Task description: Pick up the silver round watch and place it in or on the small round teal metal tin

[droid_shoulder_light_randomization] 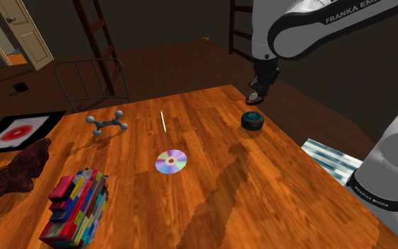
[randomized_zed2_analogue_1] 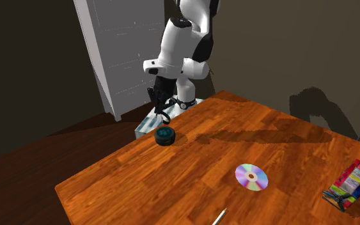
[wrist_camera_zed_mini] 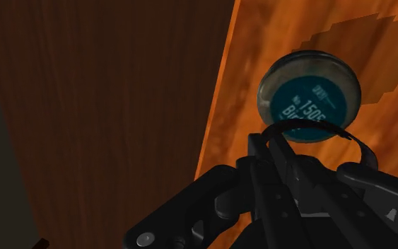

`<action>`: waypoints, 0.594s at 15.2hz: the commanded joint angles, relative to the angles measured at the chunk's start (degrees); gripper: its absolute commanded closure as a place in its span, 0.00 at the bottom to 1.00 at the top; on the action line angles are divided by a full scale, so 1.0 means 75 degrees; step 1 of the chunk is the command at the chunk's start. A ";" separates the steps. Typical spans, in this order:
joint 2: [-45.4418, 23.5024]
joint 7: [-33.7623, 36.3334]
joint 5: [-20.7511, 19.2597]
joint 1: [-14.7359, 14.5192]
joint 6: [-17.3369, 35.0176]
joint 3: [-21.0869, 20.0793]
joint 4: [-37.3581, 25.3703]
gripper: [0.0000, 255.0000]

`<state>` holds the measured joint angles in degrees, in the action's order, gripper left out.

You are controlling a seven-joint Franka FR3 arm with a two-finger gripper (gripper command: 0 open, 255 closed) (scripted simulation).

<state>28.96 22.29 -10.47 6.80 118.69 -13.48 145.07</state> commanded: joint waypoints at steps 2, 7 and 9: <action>-0.0104 0.0102 -0.0043 0.0014 0.0332 -0.0035 0.0236 1.00; -0.0347 0.0287 -0.0146 0.0062 0.0891 -0.0099 0.0572 1.00; -0.0461 0.0369 -0.0198 0.0087 0.1118 -0.0128 0.0695 1.00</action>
<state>26.06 24.64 -11.73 7.34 125.98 -14.28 149.73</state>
